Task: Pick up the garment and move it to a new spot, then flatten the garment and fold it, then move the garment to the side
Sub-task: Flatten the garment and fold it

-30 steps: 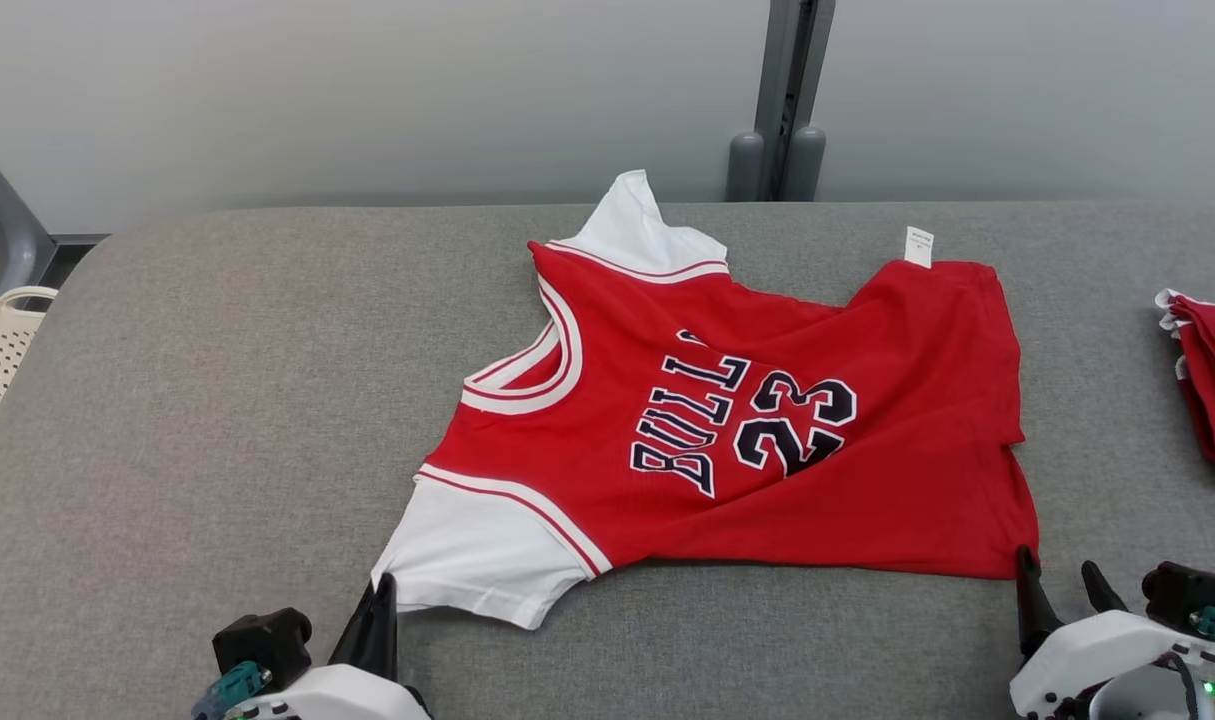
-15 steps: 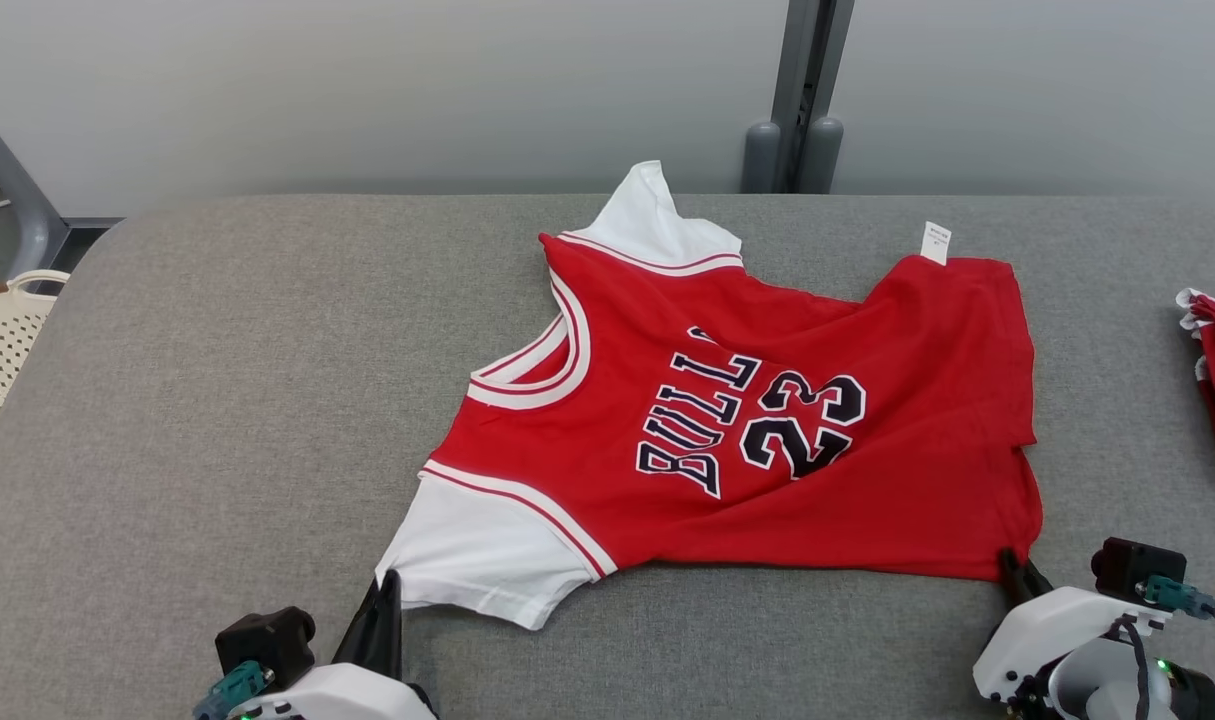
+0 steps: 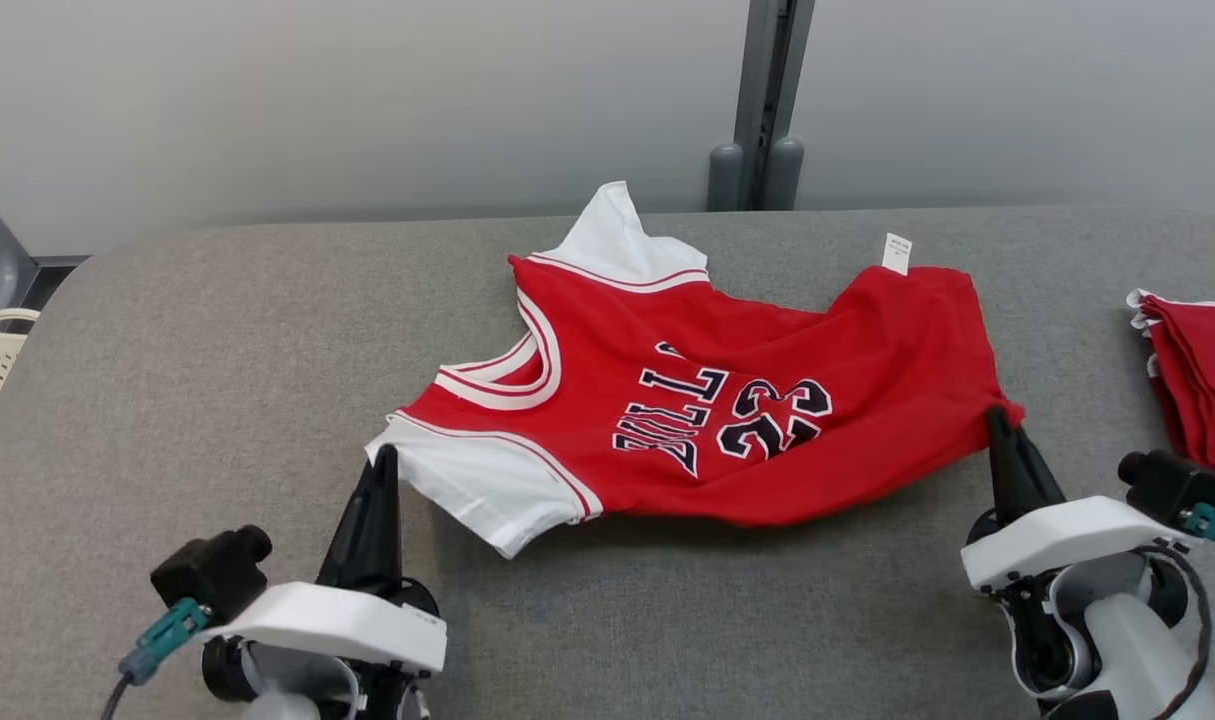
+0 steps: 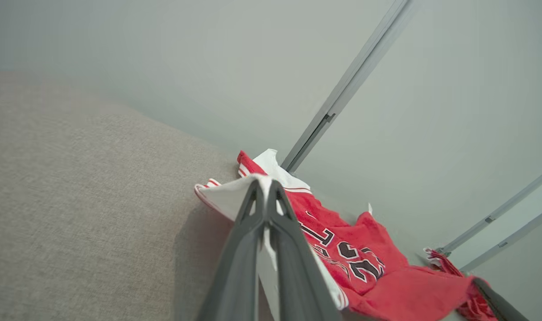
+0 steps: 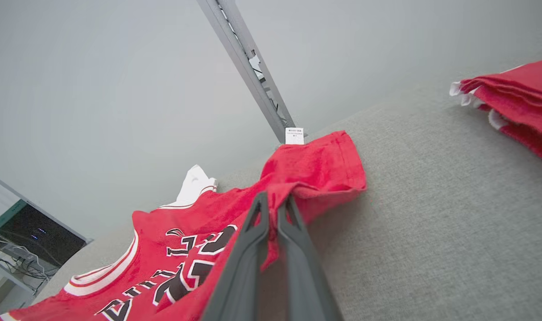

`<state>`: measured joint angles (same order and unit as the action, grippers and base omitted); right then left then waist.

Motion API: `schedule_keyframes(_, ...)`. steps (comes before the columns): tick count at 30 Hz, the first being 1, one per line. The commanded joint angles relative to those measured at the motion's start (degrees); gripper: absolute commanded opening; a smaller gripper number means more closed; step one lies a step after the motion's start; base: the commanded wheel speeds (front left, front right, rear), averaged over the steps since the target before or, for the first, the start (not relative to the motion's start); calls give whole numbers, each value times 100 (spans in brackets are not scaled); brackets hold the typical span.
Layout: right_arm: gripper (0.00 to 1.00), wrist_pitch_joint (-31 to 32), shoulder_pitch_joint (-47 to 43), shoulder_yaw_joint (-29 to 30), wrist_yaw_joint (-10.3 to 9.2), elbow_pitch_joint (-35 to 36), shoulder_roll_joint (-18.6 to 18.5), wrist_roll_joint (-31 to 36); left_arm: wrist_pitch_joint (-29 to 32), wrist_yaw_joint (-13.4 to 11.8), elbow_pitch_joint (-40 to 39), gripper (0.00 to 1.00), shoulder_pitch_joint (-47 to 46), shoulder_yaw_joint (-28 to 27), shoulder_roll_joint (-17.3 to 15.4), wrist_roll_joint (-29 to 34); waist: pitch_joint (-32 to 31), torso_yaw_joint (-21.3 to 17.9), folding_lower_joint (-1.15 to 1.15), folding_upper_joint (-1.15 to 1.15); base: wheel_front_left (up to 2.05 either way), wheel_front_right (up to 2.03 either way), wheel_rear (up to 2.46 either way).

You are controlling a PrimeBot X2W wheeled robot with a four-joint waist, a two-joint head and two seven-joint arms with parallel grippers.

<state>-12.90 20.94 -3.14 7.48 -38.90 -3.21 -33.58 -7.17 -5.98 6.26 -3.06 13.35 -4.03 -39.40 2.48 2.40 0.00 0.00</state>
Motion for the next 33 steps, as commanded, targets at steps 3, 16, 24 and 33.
schedule_keyframes(3,0,147,-184,-41,4,818,-208,-360,-48,150,-412,0,-227,-140,39,-508,-108,-128,0,0,0,0,0)
schedule_keyframes(16,0,947,-884,392,4,4365,-650,-1152,336,175,-2824,0,-990,-508,4,-1861,-249,-403,0,0,0,0,0)
schedule_keyframes(24,0,1618,-1152,893,4,5763,-479,-1345,734,-7,-3773,0,-1683,-435,-186,-1722,-68,-441,0,0,0,0,0)
schedule_keyframes(33,0,2338,-436,972,5,5943,-288,-1147,983,-98,-3213,0,-3065,-559,-397,-1492,793,-494,0,0,0,0,0)
